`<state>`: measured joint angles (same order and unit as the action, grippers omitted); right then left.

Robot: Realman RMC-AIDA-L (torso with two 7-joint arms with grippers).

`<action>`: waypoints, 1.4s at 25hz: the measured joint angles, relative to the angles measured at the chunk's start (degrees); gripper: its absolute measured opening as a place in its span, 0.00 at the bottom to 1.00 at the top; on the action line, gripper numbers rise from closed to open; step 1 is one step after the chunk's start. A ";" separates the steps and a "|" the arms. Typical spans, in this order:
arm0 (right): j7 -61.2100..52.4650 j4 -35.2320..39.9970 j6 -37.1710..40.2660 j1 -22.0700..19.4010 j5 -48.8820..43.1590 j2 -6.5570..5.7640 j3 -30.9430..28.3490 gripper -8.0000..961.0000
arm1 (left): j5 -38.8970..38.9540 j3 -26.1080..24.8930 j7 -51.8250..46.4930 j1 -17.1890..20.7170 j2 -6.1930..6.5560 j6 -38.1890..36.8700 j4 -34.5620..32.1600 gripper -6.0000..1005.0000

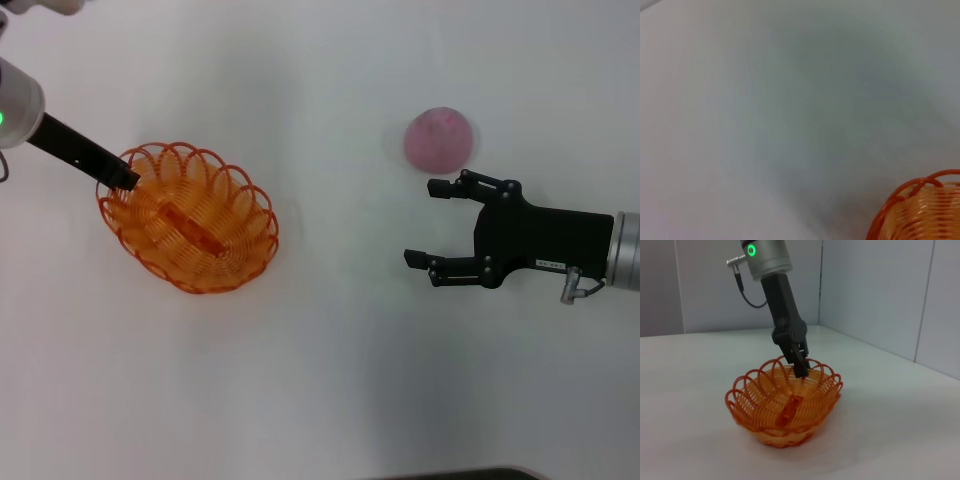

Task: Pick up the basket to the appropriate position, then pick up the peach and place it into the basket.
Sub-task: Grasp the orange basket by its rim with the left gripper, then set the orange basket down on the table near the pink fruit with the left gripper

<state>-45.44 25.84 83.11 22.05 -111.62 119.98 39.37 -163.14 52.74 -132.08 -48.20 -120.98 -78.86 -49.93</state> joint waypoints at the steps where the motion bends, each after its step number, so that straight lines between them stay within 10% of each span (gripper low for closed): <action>1: 0.00 -0.01 0.01 0.01 0.00 0.02 0.00 0.98 | 0.03 -0.25 -0.99 -0.39 0.40 -1.07 0.12 0.14; 11: 0.00 -0.78 0.31 0.01 0.63 0.04 0.06 0.98 | 0.34 -14.51 -5.30 -5.17 5.65 -12.30 4.95 0.10; 17: 0.00 -0.81 0.36 0.16 0.63 0.01 0.17 0.98 | 2.27 -16.89 -6.90 -4.10 6.15 -12.79 5.61 0.08; 26: 0.00 -0.79 0.40 0.51 0.61 -0.01 0.14 0.98 | 10.61 -20.83 -10.95 3.65 4.57 -12.93 4.60 0.07; 35: 0.00 -0.79 1.16 0.44 0.61 -0.01 -0.01 0.98 | 15.82 -21.18 -11.66 11.84 -0.49 -10.56 0.07 0.07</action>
<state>-45.44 25.05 84.26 22.50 -111.00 119.98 39.37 -147.32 31.56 -143.74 -36.36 -121.47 -89.42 -49.86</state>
